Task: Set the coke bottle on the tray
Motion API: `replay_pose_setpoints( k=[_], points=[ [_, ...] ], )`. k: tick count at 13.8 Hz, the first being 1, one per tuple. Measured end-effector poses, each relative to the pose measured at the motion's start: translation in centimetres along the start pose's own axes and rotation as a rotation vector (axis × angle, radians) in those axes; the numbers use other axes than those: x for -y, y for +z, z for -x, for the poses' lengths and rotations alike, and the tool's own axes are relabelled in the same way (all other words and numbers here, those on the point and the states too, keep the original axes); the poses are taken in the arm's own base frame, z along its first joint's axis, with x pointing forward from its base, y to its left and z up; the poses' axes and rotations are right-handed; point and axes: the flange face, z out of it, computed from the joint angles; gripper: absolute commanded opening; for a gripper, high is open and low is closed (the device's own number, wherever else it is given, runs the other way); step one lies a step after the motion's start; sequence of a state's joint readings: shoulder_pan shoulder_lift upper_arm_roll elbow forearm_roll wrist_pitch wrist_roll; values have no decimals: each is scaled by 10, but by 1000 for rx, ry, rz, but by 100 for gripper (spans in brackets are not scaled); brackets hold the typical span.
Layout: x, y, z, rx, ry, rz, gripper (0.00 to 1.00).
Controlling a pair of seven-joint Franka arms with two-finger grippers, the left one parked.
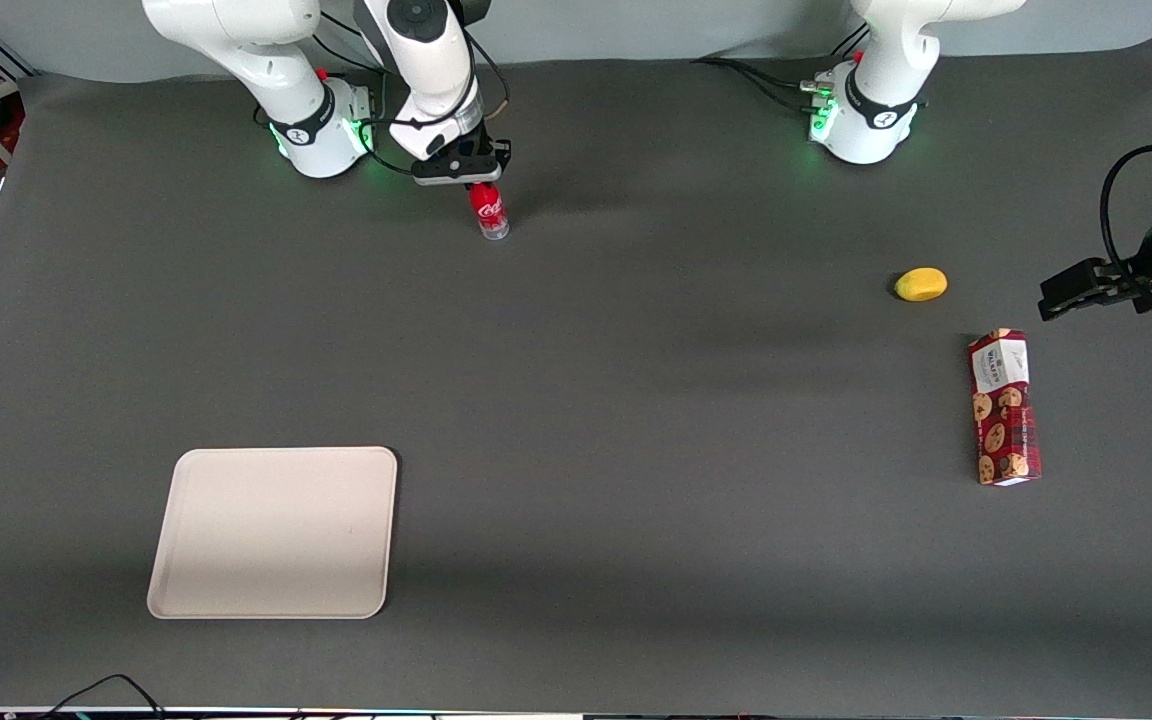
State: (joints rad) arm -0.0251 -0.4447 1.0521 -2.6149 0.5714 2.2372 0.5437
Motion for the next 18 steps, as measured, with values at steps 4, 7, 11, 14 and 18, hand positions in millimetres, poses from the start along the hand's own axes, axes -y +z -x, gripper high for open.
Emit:
replay_pose_setpoints(
  k=[4,7,11,14,18],
  points=[
    [-29,-51,-45,34,-44,-26,0],
    [-69,-114,-96,-23,-46,1,0],
    [-121,-174,-161,-75,-59,11,0],
    [-171,-214,-220,-85,-103,24,0],
    [-281,-243,-291,-103,-225,17,0]
  ],
)
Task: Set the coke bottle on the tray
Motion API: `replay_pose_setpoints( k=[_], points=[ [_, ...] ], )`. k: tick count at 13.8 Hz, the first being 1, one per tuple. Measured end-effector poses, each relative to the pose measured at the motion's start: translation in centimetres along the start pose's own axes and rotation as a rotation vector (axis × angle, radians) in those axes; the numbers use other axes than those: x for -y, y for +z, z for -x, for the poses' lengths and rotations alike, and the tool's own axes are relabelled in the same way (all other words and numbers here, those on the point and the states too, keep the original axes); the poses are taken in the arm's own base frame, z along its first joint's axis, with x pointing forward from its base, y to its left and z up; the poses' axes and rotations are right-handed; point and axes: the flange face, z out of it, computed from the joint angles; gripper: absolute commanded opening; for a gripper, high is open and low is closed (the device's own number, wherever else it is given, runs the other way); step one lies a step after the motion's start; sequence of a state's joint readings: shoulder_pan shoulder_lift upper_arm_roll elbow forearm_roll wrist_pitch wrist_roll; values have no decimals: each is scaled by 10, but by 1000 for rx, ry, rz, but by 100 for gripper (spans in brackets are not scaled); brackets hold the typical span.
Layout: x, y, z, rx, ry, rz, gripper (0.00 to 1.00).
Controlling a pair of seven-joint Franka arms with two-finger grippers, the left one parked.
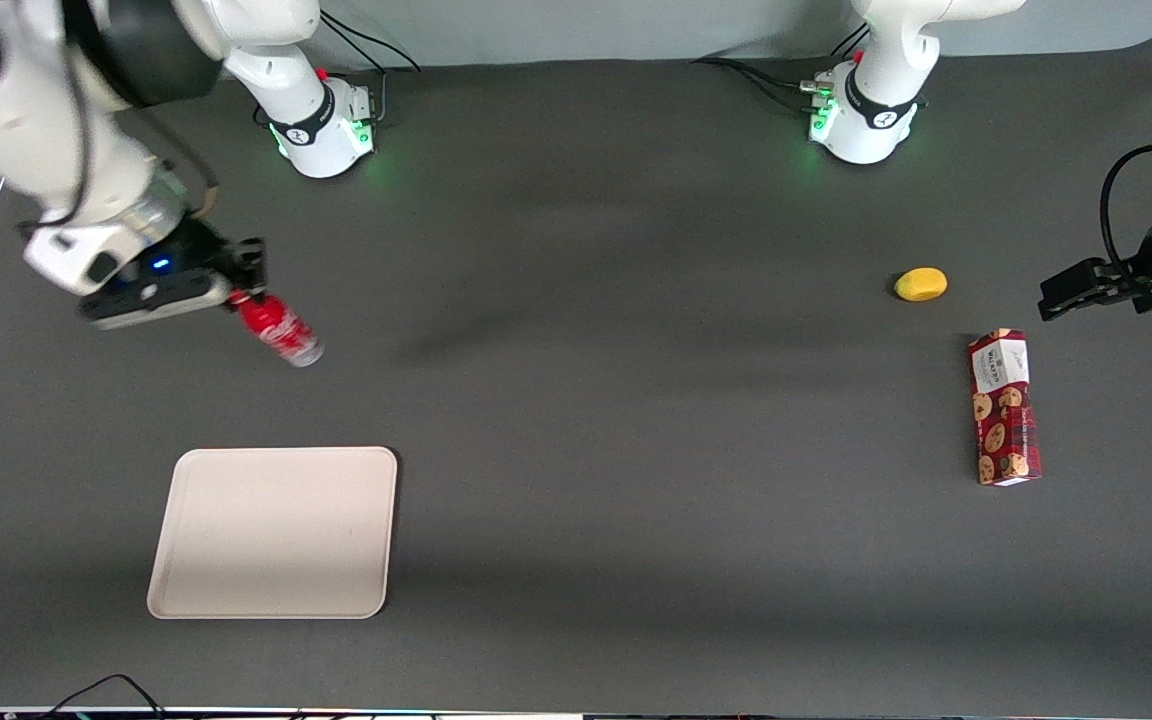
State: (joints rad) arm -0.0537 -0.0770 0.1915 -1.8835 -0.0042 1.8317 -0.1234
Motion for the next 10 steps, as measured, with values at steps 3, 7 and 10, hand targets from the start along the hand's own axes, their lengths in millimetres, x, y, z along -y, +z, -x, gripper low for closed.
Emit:
replay_pose_setpoints(
  k=[3,7,10],
  points=[
    [-94,13,-19,15,-106,27,0],
    [-197,52,-46,54,-262,47,0],
    [-227,86,-77,68,-330,73,0]
  ],
)
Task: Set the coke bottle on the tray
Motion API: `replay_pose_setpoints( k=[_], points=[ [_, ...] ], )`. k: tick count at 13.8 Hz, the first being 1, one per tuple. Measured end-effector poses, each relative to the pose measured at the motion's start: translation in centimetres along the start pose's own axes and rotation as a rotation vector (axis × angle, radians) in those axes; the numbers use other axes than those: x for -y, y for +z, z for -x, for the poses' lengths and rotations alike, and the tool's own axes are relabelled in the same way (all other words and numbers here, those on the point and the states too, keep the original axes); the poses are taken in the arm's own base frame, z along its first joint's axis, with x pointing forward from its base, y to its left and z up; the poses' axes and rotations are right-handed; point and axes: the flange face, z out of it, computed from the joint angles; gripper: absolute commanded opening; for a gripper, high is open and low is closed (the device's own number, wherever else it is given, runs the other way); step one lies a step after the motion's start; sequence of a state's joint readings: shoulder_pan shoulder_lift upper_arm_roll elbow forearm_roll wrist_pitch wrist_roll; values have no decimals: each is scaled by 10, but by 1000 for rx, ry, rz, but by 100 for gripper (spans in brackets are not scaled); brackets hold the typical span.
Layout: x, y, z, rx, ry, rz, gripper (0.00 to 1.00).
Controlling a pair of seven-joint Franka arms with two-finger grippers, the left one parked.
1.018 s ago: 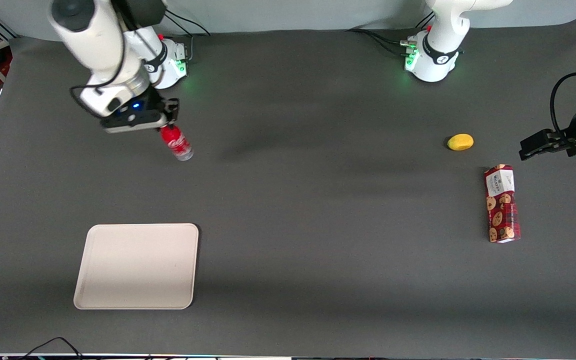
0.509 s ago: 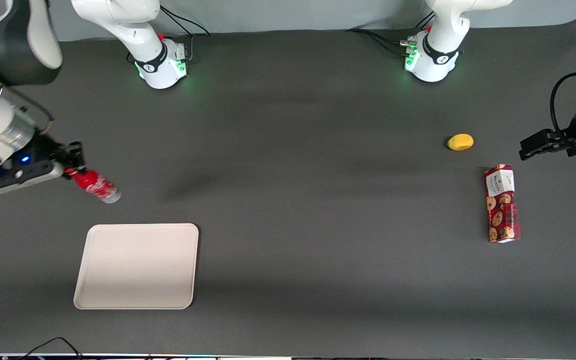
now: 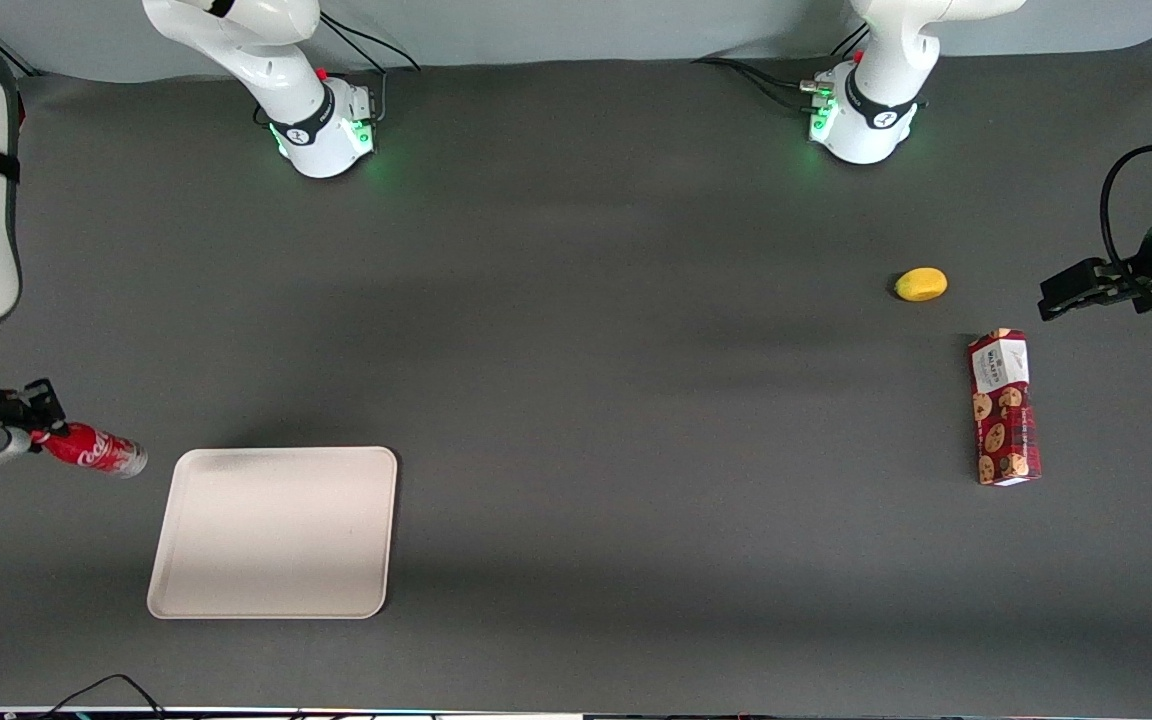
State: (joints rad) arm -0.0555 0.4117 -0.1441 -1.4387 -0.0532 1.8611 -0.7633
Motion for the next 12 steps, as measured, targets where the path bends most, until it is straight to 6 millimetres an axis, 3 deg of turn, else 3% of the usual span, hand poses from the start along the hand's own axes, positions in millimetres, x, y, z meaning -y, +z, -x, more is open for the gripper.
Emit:
replay_pose_setpoints(
  k=[4,9,10,11,12],
  points=[
    [-8,44,-33,-45,-55,38,1],
    [-12,106,-49,-85,-66,0,4],
    [-14,113,-51,-90,-64,1,9],
    [-15,119,-52,-94,-62,3,21],
    [-16,123,-53,-95,-61,5,52]
  ],
)
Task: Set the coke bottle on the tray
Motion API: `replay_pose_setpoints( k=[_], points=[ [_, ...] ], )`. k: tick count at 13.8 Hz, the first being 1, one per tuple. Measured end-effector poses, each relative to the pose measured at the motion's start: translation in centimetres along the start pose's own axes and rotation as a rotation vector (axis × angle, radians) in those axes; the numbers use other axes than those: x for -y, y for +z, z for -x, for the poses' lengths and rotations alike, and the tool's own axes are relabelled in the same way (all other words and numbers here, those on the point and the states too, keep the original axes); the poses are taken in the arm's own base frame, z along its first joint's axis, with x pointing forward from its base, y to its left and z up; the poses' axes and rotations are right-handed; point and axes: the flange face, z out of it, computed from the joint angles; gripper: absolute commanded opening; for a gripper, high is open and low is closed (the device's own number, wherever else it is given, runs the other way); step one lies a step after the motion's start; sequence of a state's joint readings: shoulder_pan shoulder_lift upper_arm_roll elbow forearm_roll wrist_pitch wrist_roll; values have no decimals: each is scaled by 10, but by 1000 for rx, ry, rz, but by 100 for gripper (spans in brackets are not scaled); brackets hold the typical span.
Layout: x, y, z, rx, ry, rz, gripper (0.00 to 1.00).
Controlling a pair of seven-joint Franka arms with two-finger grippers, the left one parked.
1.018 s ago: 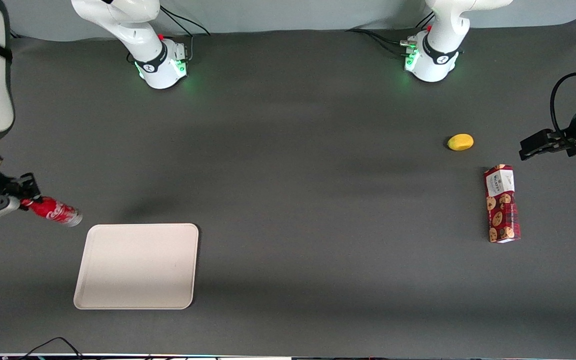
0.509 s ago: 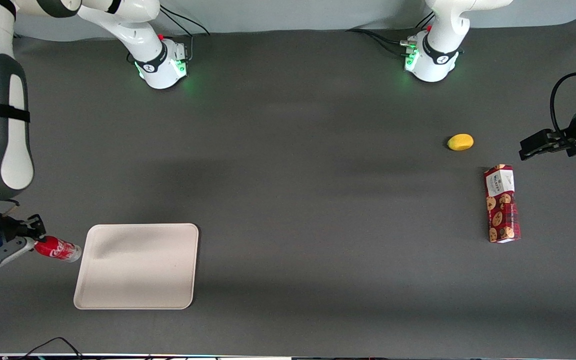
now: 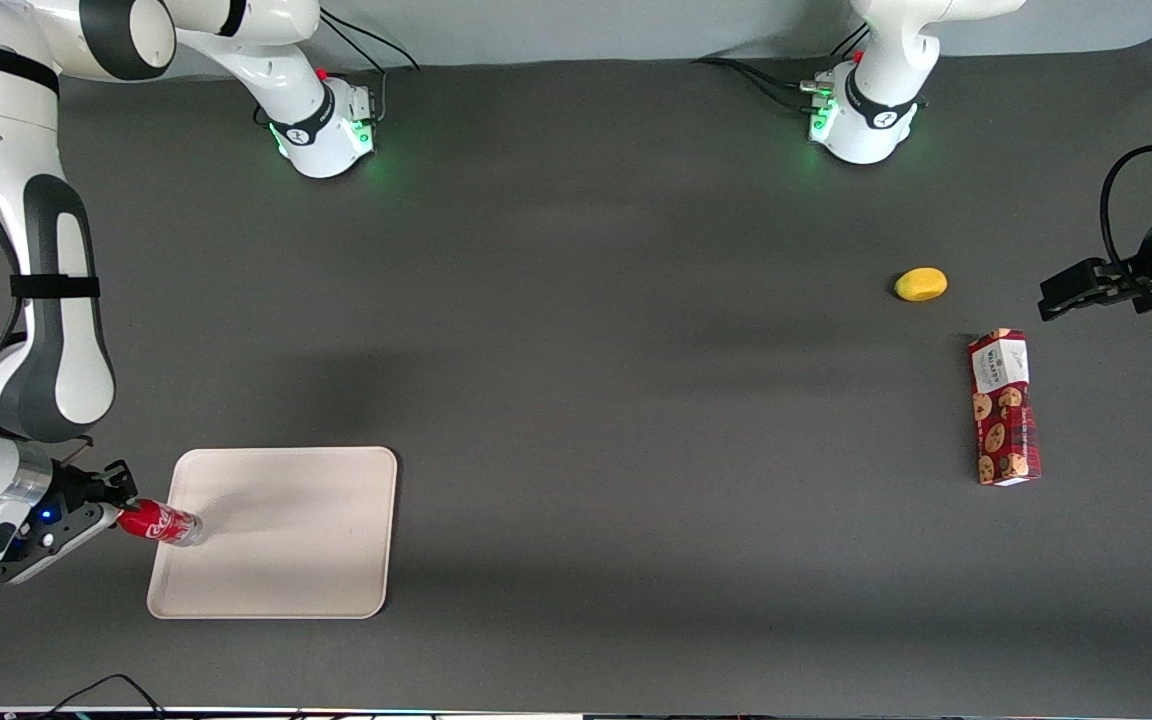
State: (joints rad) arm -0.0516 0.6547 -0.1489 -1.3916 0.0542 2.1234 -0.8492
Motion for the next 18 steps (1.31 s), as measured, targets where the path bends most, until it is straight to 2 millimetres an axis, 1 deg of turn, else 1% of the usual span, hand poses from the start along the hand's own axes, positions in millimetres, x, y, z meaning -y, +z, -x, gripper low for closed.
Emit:
replay_pose_setpoints(
  k=[1,2,3,6,7,9,10,11,13,14,16,18],
  points=[
    [0,3,0,0,1,-2,82],
    [0,5,-1,-3,6,-9,94],
    [0,6,-1,-12,13,-17,100],
    [-3,4,0,-26,30,-23,100],
    [-5,-1,-1,-34,36,-19,100],
    [-6,-17,-6,-38,78,-28,100],
    [-5,-30,-7,-34,123,-38,100],
    [-3,-48,-7,-33,169,-46,100],
    [6,-99,-2,-27,290,-83,100],
    [14,-128,3,-24,365,-104,100],
    [38,-185,10,-11,502,-138,100],
    [65,-230,16,-3,617,-163,100]
  ],
)
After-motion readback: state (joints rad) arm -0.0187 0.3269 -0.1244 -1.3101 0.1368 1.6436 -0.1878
